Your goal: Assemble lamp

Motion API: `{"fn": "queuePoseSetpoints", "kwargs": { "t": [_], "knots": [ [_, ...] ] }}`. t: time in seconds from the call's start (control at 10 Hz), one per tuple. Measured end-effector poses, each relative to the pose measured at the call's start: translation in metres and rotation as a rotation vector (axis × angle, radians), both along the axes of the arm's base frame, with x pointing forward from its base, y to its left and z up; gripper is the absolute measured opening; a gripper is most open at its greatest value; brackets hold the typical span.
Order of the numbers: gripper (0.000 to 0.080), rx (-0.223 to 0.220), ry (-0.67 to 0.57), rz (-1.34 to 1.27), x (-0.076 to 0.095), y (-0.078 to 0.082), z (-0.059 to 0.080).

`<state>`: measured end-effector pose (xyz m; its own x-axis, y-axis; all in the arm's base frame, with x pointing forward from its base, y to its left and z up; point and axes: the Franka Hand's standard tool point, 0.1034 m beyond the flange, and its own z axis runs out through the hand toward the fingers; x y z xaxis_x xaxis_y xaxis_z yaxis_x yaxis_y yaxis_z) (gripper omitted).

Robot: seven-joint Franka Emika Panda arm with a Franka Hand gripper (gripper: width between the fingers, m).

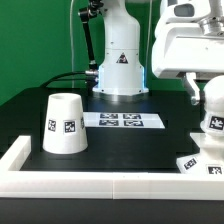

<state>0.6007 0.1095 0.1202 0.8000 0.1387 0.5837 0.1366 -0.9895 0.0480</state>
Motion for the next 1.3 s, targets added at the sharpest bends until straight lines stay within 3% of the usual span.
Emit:
{"fn": "queuePoseSetpoints", "kwargs": {
  "t": [0.5,0.8,1.3],
  "knots": [
    [0.0699,0.0,0.0,0.0,0.0,0.0,0.001],
    [0.0699,0.006,0.0,0.001,-0.007,-0.004,0.021],
    [0.0699,0.008,0.01,0.002,-0.007,-0.004,0.023]
  ]
}}
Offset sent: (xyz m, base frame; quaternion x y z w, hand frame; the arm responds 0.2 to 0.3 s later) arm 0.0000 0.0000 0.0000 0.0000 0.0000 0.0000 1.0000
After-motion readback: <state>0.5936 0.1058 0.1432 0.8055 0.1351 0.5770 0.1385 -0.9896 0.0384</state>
